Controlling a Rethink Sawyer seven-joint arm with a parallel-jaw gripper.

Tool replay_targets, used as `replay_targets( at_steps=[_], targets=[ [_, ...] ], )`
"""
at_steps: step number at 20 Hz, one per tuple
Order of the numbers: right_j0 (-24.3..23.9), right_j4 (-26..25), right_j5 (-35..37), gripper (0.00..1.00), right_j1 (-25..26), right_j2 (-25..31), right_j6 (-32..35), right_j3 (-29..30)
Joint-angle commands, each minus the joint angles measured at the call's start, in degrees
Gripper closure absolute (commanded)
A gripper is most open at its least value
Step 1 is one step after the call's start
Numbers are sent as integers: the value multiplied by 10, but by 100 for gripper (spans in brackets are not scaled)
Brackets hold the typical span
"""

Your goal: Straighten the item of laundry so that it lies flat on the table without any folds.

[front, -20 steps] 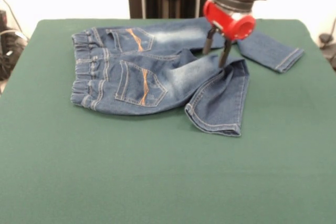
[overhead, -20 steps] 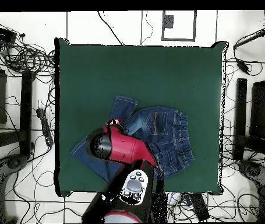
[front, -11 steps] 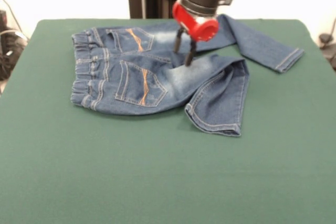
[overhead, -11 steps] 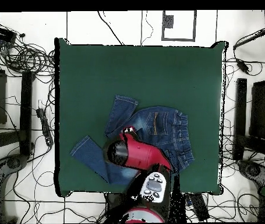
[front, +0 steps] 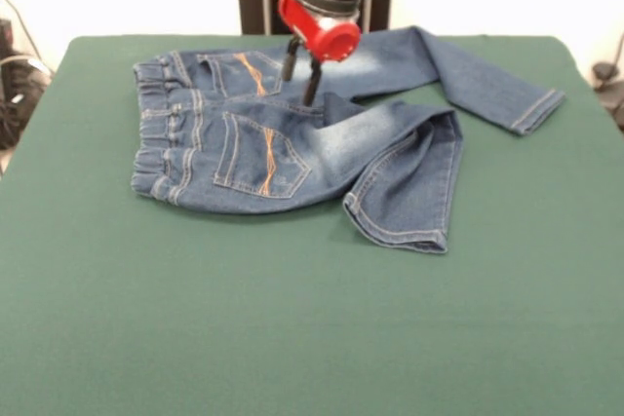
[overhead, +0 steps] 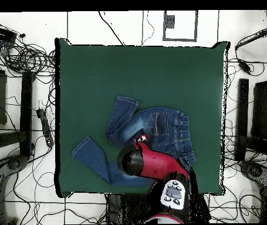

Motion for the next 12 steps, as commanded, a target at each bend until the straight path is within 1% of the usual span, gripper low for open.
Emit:
replay_targets(
  at_steps=[1,3,5,7,12],
  targets=[
    [-15,-29,-74,0,54,46,31,15],
    [-11,-27,-100,0,79,48,45,4],
    [-5,-22,-115,0,93,44,53,-4],
    [0,-19,-121,0,99,36,51,-10],
    [-17,-30,-124,0,96,29,29,-13]
  ],
)
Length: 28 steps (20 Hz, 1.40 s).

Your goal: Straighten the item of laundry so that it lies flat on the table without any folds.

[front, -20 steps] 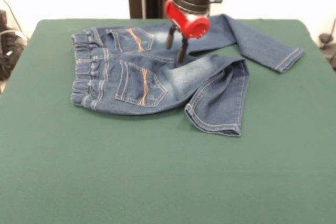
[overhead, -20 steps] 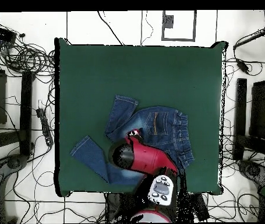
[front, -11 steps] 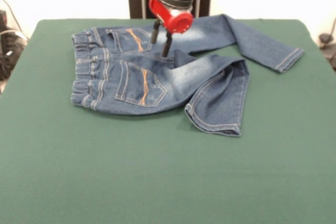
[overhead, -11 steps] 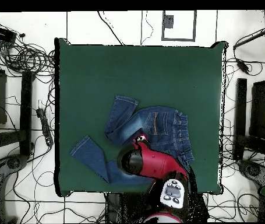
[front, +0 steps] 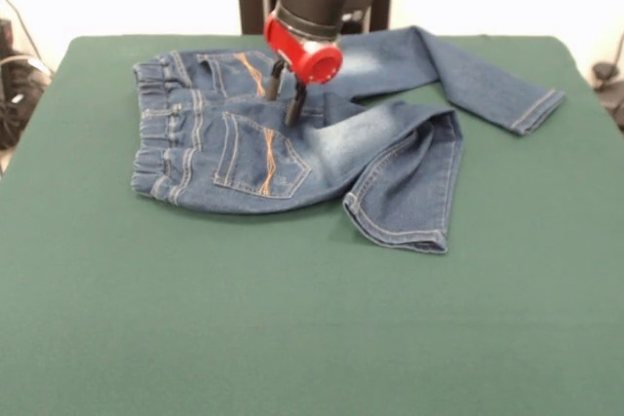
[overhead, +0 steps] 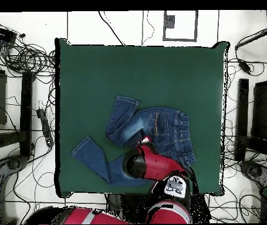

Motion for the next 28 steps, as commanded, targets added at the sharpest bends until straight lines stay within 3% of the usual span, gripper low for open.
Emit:
replay_targets(
  at_steps=[1,11,21,28],
  targets=[
    [-9,-20,-39,0,41,29,26,-14],
    [-55,-61,-90,0,110,13,4,-63],
    [-107,-131,-100,0,148,-6,-26,-123],
    [-133,-152,-82,0,154,0,-16,-144]
  ],
)
